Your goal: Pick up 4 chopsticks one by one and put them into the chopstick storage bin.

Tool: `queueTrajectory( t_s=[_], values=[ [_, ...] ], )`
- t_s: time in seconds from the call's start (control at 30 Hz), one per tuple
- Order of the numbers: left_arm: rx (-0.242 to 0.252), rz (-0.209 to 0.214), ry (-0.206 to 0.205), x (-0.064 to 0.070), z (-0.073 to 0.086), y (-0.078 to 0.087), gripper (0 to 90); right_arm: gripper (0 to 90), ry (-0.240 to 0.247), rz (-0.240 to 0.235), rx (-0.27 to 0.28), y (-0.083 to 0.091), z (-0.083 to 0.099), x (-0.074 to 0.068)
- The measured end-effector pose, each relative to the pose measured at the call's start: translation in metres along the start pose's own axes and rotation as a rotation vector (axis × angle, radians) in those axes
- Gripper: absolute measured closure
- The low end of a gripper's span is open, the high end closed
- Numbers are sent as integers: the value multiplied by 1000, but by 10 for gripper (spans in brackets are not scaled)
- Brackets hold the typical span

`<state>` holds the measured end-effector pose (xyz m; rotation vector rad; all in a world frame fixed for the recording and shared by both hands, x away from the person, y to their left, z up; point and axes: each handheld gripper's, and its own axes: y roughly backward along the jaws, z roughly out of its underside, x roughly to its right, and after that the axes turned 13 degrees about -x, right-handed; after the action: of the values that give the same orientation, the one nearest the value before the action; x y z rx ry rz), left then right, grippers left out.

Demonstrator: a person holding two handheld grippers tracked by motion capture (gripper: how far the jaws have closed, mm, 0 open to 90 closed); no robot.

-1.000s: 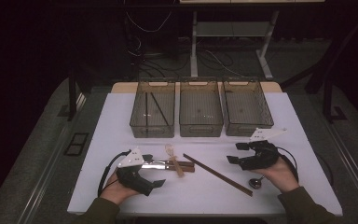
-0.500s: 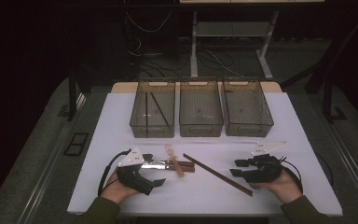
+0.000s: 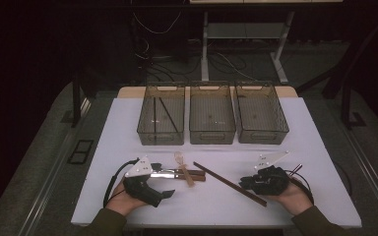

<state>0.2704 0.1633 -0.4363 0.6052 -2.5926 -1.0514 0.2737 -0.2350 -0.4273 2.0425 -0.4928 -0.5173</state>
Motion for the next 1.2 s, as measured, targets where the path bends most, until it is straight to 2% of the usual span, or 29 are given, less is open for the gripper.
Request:
queueTrajectory(
  t_s=[0.2, 0.37, 0.83, 1.2],
  values=[
    [-4, 1, -4, 1, 0, 0, 0, 814, 19, 23, -48, -8, -3, -3],
    [-7, 0, -7, 0, 0, 0, 0, 823, 26, 27, -66, -12, -4, -2],
    [-5, -2, -4, 0, 0, 0, 0, 829, 25, 48, -86, -15, -4, 1],
    [-13, -2, -6, 1, 0, -1, 0, 836, 25, 76, -94, -16, -3, -3]
  ],
)
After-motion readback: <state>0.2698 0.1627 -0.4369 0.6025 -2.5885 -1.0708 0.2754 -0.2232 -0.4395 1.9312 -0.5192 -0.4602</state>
